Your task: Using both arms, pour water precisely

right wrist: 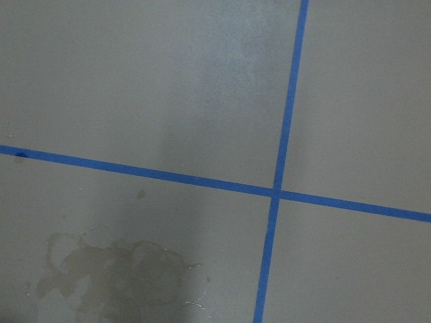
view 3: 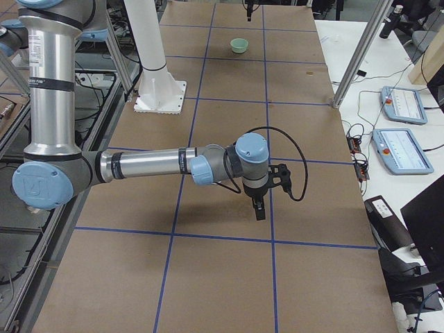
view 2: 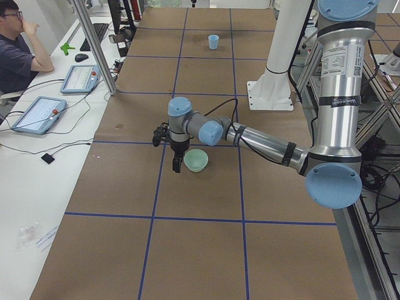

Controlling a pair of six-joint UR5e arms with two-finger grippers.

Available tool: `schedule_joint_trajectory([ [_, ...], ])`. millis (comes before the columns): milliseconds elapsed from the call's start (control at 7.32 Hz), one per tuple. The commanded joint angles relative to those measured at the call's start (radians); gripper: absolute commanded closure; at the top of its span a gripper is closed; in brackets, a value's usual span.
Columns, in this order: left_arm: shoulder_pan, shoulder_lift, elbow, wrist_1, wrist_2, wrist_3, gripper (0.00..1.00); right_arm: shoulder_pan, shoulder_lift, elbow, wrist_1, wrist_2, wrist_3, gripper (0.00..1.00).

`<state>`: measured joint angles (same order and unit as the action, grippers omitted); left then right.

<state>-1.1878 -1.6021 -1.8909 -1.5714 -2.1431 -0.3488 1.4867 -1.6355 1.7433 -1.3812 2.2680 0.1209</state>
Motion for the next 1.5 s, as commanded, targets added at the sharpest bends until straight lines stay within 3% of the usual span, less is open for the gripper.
schedule_joint_trajectory([
  [0, -0.157, -0.058, 0.059, 0.137, -0.046, 0.253, 0.0, 0.0, -0.003, -0.008, -0.01, -0.013, 0.005, 0.0],
  [137, -0.221, -0.052, 0.14, 0.13, -0.184, 0.371, 0.0, 0.0, -0.006, -0.01, -0.019, 0.005, 0.006, 0.0],
  [273, -0.296, -0.052, 0.227, 0.125, -0.223, 0.502, 0.0, 0.001, -0.007, -0.004, -0.065, 0.051, 0.006, 0.0],
  [547, -0.367, -0.035, 0.356, 0.032, -0.224, 0.567, 0.0, 0.003, -0.001, 0.002, -0.126, 0.103, 0.006, 0.0],
  [820, -0.378, -0.007, 0.322, -0.015, -0.215, 0.512, 0.0, 0.003, 0.002, 0.002, -0.165, 0.104, 0.003, 0.0],
  [1093, -0.372, 0.042, 0.209, -0.013, -0.123, 0.399, 0.0, 0.003, -0.007, 0.002, -0.164, 0.104, -0.006, 0.0],
  [1367, -0.372, 0.057, 0.2, -0.013, -0.13, 0.396, 0.0, 0.003, -0.006, -0.005, -0.164, 0.102, -0.007, 0.0],
])
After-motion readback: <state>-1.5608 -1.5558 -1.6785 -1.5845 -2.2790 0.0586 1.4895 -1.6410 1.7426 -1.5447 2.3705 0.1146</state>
